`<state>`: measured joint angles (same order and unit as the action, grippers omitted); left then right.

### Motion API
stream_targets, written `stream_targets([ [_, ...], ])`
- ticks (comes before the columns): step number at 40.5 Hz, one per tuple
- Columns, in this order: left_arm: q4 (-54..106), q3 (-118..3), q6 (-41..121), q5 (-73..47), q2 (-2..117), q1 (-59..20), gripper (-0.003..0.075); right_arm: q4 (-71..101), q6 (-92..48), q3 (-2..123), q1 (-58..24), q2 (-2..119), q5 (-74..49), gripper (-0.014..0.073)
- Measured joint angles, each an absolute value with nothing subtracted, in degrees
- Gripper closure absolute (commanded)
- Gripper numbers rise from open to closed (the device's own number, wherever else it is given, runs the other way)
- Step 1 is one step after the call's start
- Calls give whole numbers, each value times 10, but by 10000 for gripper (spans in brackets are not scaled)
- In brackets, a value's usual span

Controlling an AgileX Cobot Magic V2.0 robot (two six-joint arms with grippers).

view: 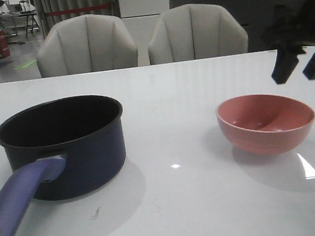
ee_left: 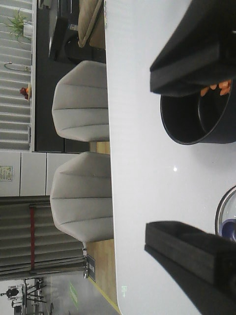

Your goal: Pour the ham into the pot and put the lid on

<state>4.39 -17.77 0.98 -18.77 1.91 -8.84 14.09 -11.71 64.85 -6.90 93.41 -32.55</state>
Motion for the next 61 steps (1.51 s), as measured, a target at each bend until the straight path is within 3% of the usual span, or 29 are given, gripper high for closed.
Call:
stream_targets([
  [8, 44, -178, 10, -188, 19, -88, 155, 141, -129, 620, -76, 813, -299, 123],
  [26, 44, -178, 10, -188, 19, -88, 155, 141, -130, 391, -130, 491, -137, 125],
  [44, 44, -178, 10, -188, 19, -88, 155, 148, -130, 171, -131, 146, -111, 143],
  [54, 44, -178, 10, -188, 19, -88, 155, 148, -130, 124, -131, 83, -122, 145],
  [57, 44, -178, 10, -188, 19, -88, 155, 148, -130, 119, -131, 82, -122, 201],
  [61, 44, -178, 10, -188, 19, -88, 155, 148, -130, 117, -131, 82, -122, 363],
])
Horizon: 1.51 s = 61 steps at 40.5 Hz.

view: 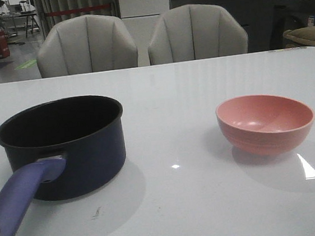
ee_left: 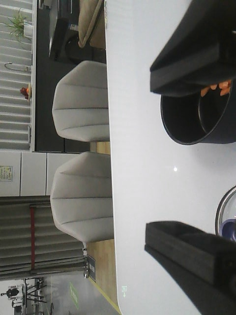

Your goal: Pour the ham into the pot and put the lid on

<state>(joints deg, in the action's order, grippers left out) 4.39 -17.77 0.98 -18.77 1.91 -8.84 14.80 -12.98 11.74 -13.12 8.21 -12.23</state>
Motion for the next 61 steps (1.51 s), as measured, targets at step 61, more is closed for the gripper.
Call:
stream_targets([
  [61, 44, -220, 10, -227, 86, -93, 52, 149, -130, 117, -131, 82, -122, 444],
])
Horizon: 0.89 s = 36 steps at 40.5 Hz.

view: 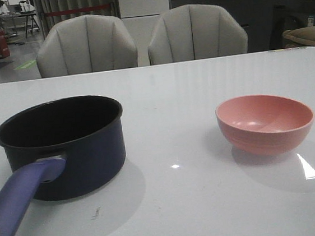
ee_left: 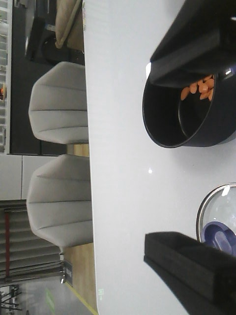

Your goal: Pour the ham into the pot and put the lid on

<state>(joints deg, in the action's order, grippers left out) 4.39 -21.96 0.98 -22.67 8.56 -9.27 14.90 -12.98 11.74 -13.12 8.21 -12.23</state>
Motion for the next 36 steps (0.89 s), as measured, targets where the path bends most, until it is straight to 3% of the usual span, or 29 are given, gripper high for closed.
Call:
stream_targets([
  [9, 44, -272, 10, -264, 209, -71, 52, 149, -130, 117, -131, 82, -122, 444],
  [26, 49, -394, -29, -376, 493, 62, 66, 149, -130, 117, -131, 82, -122, 444],
  [36, 50, -464, -29, -433, 653, 82, 66, 149, -130, 117, -131, 82, -122, 444],
])
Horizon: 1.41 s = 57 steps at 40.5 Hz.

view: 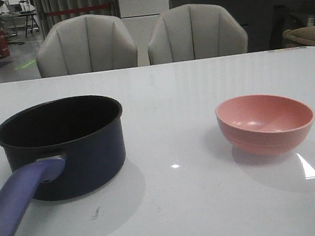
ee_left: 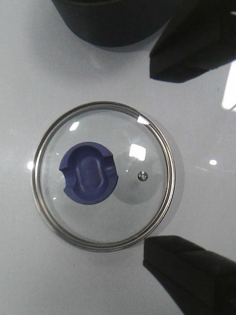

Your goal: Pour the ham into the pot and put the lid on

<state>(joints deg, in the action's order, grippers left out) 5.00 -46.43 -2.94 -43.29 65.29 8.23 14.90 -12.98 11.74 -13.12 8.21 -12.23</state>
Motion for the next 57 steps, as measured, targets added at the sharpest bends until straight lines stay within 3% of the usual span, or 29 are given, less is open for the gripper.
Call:
stream_targets([
  [23, 60, -579, -29, -456, 884, 82, 65, 149, -130, 117, -131, 82, -122, 444],
  [57, 61, -634, -45, -480, 981, 105, 66, 149, -130, 117, -131, 82, -122, 444],
])
